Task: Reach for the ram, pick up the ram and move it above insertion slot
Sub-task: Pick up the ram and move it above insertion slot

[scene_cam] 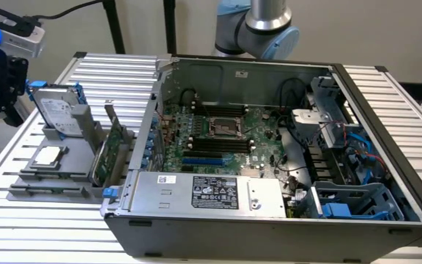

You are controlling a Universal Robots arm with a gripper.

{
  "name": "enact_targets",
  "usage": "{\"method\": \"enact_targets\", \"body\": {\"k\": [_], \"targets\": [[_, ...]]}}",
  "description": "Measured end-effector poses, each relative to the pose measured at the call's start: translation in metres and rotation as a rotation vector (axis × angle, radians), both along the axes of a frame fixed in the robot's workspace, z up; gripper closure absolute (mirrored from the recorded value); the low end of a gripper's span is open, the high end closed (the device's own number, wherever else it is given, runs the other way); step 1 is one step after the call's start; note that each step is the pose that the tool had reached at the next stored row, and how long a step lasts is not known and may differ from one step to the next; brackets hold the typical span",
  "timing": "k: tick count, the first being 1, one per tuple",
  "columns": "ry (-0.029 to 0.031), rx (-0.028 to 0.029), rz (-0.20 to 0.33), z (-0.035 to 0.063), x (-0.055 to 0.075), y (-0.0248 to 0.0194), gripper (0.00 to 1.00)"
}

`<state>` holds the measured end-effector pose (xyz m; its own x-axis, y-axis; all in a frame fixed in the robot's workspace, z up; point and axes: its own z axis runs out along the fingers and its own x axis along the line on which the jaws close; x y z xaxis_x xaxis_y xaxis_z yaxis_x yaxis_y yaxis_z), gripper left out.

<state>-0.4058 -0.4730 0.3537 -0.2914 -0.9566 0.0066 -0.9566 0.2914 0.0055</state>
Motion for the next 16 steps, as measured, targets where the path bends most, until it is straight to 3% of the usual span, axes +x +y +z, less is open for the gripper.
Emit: {"method": "enact_targets", "body": {"k": [12,16], "targets": [[-0.0104,0.0012,0.214,-0.0022,0.0000,0.0000,0.89],[-0.0112,0.0016,0.262,-0.0026,0.0004,0.0000,0.89]]}}
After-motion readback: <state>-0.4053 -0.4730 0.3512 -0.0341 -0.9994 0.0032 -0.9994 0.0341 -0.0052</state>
